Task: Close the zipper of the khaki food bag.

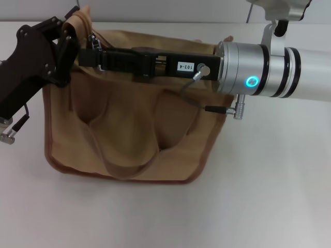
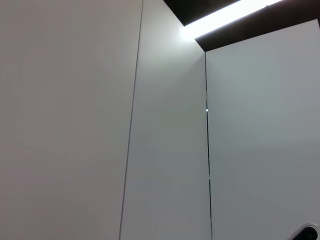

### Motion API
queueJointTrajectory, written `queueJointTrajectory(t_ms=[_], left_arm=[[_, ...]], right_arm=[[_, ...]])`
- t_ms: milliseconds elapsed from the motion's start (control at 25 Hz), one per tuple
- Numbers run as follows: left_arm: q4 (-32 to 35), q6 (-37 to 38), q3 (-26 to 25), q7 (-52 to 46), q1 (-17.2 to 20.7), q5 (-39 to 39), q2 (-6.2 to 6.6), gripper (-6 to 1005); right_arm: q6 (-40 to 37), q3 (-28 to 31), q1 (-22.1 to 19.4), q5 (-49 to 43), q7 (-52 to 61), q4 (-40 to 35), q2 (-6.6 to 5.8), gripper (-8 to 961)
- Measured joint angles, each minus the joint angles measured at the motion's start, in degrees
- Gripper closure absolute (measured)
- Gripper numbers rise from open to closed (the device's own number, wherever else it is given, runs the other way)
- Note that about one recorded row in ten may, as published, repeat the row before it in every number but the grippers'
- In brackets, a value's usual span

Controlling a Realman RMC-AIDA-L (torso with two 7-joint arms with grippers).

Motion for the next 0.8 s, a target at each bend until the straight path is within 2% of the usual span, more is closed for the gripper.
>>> queueJointTrajectory(t_ms=[280,400,600,800], left_arm=[[-0.05,0.18,-0.20,0.00,0.22,0.00,0.00,906],[-0.33,0.34,-0.23,0.15,0.22,0.00,0.01,904],[-0.66,0.40,-0.26,0.43,0.12,0.02,0.01,900],[-0.66,0.42,-0.27,0.44,0.03,0.02,0.01,896]], right_arm=[[-0.07,0.32,-0.44,0.00,-2.41,-0.02,0.00,411],[0.30,0.12,-0.09,-0.02,-2.74,0.10,0.00,634],[0.96,-0.14,0.07,-0.22,-2.75,0.09,0.00,849],[1.31,-0.02,-0.29,-0.30,-2.83,-0.06,0.00,953]])
